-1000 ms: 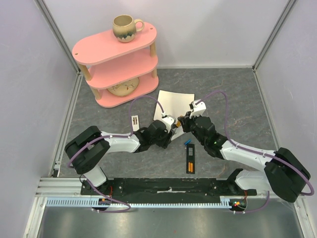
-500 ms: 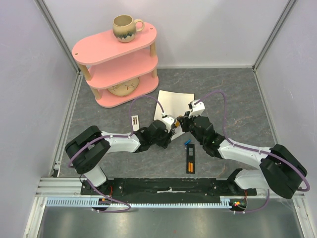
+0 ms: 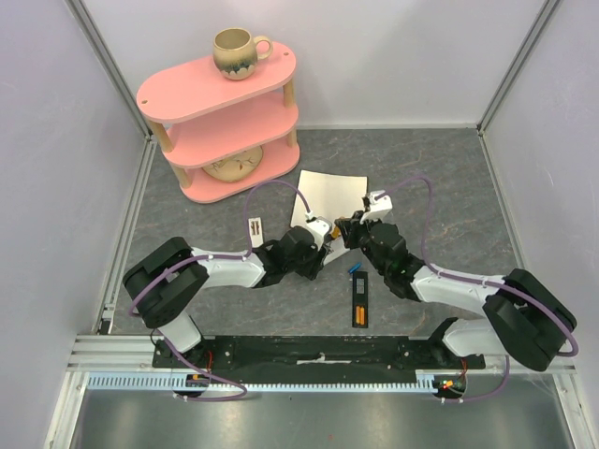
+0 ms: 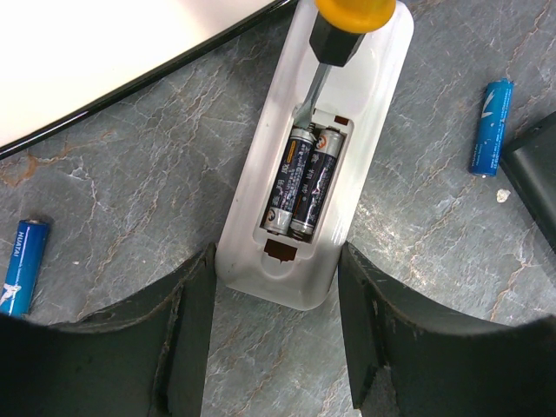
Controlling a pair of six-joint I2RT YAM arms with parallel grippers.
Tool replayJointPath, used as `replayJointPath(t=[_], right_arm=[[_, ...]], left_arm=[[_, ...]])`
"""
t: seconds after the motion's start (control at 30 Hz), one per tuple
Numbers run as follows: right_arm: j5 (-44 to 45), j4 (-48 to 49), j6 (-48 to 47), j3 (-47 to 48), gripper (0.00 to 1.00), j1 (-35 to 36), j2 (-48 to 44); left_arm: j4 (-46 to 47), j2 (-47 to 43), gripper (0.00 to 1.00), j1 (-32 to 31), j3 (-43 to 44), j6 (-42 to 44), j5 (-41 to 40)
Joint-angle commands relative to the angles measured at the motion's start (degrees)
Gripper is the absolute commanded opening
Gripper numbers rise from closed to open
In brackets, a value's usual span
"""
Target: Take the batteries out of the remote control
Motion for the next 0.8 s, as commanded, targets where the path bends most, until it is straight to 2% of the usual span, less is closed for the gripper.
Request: replayJointPath(t=[0.0, 0.27, 0.47, 0.77], right_arm=[[-5.75, 0.0, 7.27, -4.21, 0.0, -0.9, -0.24], [-20.32, 8.78, 16.06, -7.29, 0.0, -8.72, 2.21], [-24.92, 12.21, 20.54, -8.52, 0.0, -11.27, 2.12], [-28.35, 11.87, 23.53, -8.35, 0.0, -12.24, -2.88]], left_arm=[[-6.63, 3.63, 0.02, 0.5, -2.27, -2.91, -1.74], [-6.37, 3.9, 0.02, 0.42, -2.36, -2.91, -2.0], [-6.37, 4.16, 0.02, 0.5, -2.1, -2.91, -2.18], [-6.28, 4.69, 0.02, 0.42, -2.01, -2.91, -2.36]])
